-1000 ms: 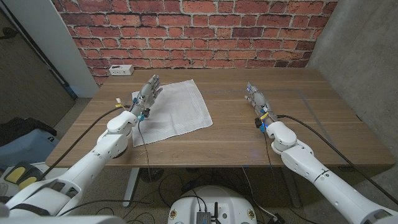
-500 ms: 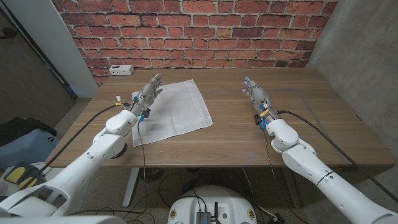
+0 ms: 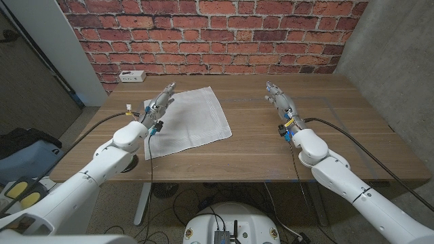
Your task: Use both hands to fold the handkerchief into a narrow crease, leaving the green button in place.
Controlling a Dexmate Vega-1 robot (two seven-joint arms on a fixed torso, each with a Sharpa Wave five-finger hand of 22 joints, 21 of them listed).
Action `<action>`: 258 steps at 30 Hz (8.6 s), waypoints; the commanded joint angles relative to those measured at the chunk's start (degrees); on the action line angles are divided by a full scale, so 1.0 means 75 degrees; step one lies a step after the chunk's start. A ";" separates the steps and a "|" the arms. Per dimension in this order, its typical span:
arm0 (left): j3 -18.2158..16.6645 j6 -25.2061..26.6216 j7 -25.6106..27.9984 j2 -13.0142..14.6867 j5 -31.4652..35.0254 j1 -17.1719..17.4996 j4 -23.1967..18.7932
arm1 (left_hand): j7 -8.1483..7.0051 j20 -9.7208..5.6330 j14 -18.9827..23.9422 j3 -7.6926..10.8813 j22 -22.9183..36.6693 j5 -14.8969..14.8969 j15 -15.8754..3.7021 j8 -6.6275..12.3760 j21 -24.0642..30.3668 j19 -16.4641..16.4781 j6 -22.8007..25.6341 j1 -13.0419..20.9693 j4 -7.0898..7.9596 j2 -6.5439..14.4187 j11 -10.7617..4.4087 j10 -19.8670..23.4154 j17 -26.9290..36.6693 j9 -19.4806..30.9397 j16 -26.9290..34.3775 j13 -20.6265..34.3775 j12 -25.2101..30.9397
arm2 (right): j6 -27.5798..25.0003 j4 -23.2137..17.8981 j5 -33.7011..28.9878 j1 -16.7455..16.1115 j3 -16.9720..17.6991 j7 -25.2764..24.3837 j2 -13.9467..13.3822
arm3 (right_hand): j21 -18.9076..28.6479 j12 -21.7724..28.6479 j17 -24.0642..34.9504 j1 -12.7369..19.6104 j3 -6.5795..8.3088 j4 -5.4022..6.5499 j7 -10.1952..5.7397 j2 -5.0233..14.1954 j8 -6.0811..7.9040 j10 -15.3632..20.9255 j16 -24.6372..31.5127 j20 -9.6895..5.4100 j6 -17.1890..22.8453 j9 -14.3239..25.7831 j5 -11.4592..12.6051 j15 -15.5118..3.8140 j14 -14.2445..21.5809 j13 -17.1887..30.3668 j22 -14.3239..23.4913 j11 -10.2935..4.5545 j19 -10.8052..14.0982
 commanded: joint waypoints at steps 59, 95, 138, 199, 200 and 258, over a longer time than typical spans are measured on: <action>-0.1332 0.3572 0.2206 0.2039 0.2942 0.2425 -0.4046 | -0.0018 -0.0126 -0.0273 0.0016 0.0030 -0.0108 0.0021 -0.0044 0.0010 -0.0443 0.0085 0.0022 -0.0120 -0.0083 0.0060 -0.0078 0.0049 0.0035 -0.0106 0.0032 -0.0041 | -0.3990 -0.1820 -0.3155 0.1311 -0.1594 -0.0189 -0.0522 | 0.0069 0.0088 0.0017 0.0408 0.0160 -0.0297 -0.0079 0.0094 0.0086 0.0369 0.0066 -0.0060 0.0466 0.0012 -0.0113 -0.0138 0.0328 0.0013 0.0016 -0.0053 0.0310; -0.1774 0.6223 0.2955 0.2154 0.5310 0.4005 -0.5808 | 0.1151 -0.2033 0.0462 0.0208 -0.0122 -0.0335 -0.0360 0.0016 0.0327 0.0862 0.0446 0.0836 -0.1080 -0.0343 0.0177 0.0709 0.0008 0.0033 -0.0007 0.0061 0.0087 | -0.6145 -0.2746 -0.5301 0.1881 -0.2883 0.0441 -0.0607 | 0.0093 0.0060 -0.0011 0.0985 0.0350 -0.0707 0.0126 0.0027 0.0073 0.0602 0.0032 -0.0405 0.0798 0.0013 -0.0170 -0.0466 0.0592 0.0007 -0.0007 -0.0299 0.0697; -0.1825 0.7010 0.2859 0.1638 0.6443 0.5049 -0.6165 | 0.0697 -0.1931 0.1007 0.0270 -0.0118 -0.0402 -0.0684 0.0077 0.0199 0.1038 0.1147 0.1407 -0.1722 -0.0550 -0.0220 0.1312 0.0000 0.0029 -0.0020 0.0046 0.0140 | -0.6755 -0.2741 -0.6687 0.2338 -0.3959 0.1748 -0.0241 | 0.0047 0.0028 -0.0018 0.1343 0.0437 -0.0792 0.0085 -0.0054 0.0058 0.0682 -0.0001 -0.0366 0.0927 0.0017 -0.0198 -0.0503 0.0683 0.0007 -0.0008 -0.0346 0.0768; 0.0939 1.0219 0.1609 0.3370 0.6665 0.2914 -0.6676 | 0.0039 -0.1668 0.1713 0.0349 -0.0127 -0.0249 -0.1062 0.0201 0.0048 0.1352 0.2689 0.2668 -0.2254 -0.0966 -0.0638 0.2460 -0.0001 0.0063 -0.0120 0.0089 0.0186 | -0.7852 -0.1982 -0.8740 0.2718 -0.5226 0.2850 0.0431 | 0.0025 0.0014 -0.0033 0.2837 0.0748 -0.0918 -0.0176 -0.0501 0.0211 0.1020 -0.0003 -0.0422 0.1672 0.0043 -0.0008 -0.0663 0.1078 -0.0001 -0.0023 -0.0656 0.1179; 0.1086 1.0352 0.1530 0.3396 0.6673 0.2767 -0.6696 | 0.0030 -0.1658 0.1686 0.0352 -0.0127 -0.0242 -0.1064 0.0193 0.0044 0.1350 0.2682 0.2703 -0.2256 -0.0976 -0.0641 0.2446 0.0000 0.0064 -0.0128 0.0089 0.0176 | -0.7870 -0.1969 -0.8779 0.2730 -0.5246 0.2888 0.0439 | 0.0022 0.0015 -0.0033 0.2892 0.0759 -0.0919 -0.0180 -0.0508 0.0209 0.1034 -0.0002 -0.0431 0.1682 0.0043 0.0003 -0.0672 0.1091 -0.0001 -0.0023 -0.0673 0.1185; 0.5376 1.1566 -0.2204 0.3984 0.7299 -0.1788 -0.6381 | -0.0108 -0.1292 0.0722 0.0794 -0.0109 -0.0168 -0.0747 0.0168 0.0015 0.1532 0.3317 0.4524 -0.2187 -0.0641 -0.0549 0.1837 0.0000 0.0114 -0.0161 0.0114 -0.0041 | -0.8346 -0.1231 -0.9294 0.3452 -0.5706 0.4193 0.0879 | -0.0080 -0.0139 -0.0027 0.4819 0.0965 -0.0857 -0.0634 -0.0665 0.0092 0.0887 -0.0098 -0.0578 0.1936 0.0065 0.0248 -0.0880 0.0973 0.0001 -0.0018 -0.1100 0.1182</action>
